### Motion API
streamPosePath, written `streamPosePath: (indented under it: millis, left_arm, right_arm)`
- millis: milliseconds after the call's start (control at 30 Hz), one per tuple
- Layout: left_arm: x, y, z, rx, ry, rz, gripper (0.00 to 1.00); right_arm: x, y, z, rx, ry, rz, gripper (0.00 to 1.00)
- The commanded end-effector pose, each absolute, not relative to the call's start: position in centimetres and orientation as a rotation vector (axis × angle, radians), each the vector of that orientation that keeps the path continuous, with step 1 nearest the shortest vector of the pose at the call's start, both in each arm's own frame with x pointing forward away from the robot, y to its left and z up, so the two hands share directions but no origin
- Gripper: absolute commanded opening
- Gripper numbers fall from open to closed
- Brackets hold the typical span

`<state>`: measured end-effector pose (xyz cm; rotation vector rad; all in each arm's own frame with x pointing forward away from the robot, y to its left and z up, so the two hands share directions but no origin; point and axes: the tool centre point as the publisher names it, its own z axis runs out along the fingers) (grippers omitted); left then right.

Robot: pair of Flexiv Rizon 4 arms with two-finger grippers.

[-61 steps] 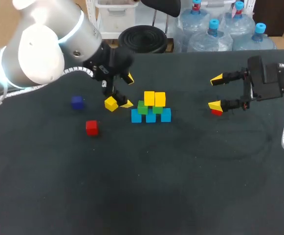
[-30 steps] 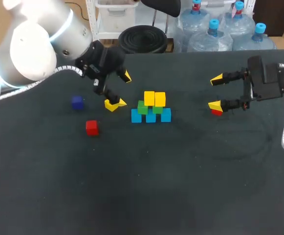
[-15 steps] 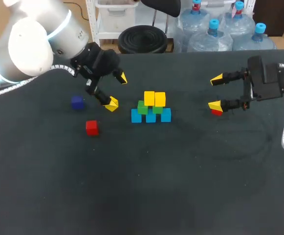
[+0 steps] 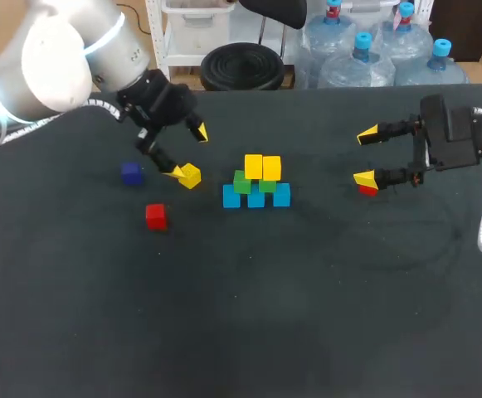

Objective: Place the blue cubes, place green cubes on the blue cubes, place the yellow cubes on the green cubes, then place the red cubes on the yellow cubes, and place purple cube on the red cubes.

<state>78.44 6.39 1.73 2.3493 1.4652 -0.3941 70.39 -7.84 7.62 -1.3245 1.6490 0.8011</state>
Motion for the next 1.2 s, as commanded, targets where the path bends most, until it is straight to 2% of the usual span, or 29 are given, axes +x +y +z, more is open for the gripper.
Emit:
streamPosePath:
  millis: [33,333,367,400,433,500,767,800,900,1067,1200]
  left_arm:
    - [79.0,6.7,1.3,2.383,1.471,-0.413,1.00]
    - [78.7,7.5,0.7,2.382,1.473,-0.414,1.00]
    - [78.6,7.5,0.7,2.383,1.467,-0.415,0.96]
    - [78.6,7.5,0.7,2.384,1.463,-0.414,0.87]
    - [78.5,7.5,0.7,2.385,1.461,-0.414,0.82]
    - [78.5,7.4,0.5,2.388,1.454,-0.422,0.84]
    - [78.0,7.2,0.0,2.413,1.403,-0.446,0.79]
    - [78.0,7.2,0.0,2.412,1.402,-0.448,0.76]
    - [77.8,7.3,-0.2,2.415,1.387,-0.455,0.53]
    - [77.6,7.2,-0.3,2.435,1.362,-0.462,0.50]
    - [77.5,7.0,-0.4,2.445,1.340,-0.468,0.52]
  right_arm:
    - [70.4,-7.8,7.5,-1.324,1.647,0.801,1.00]
    - [70.4,-7.8,7.5,-1.324,1.647,0.801,1.00]
    - [70.4,-7.8,7.5,-1.324,1.647,0.801,1.00]
    - [70.4,-7.8,7.5,-1.324,1.647,0.801,1.00]
    - [70.4,-7.8,7.5,-1.324,1.647,0.801,1.00]
    - [70.4,-7.8,7.5,-1.324,1.647,0.801,1.00]
    - [70.4,-7.8,7.5,-1.324,1.647,0.801,1.00]
    - [70.4,-7.8,7.5,-1.324,1.647,0.801,1.00]
    - [70.4,-7.8,7.5,-1.324,1.647,0.801,1.00]
    - [70.4,-7.8,7.5,-1.324,1.647,0.801,1.00]
    - [70.4,-7.8,7.5,-1.324,1.647,0.801,1.00]
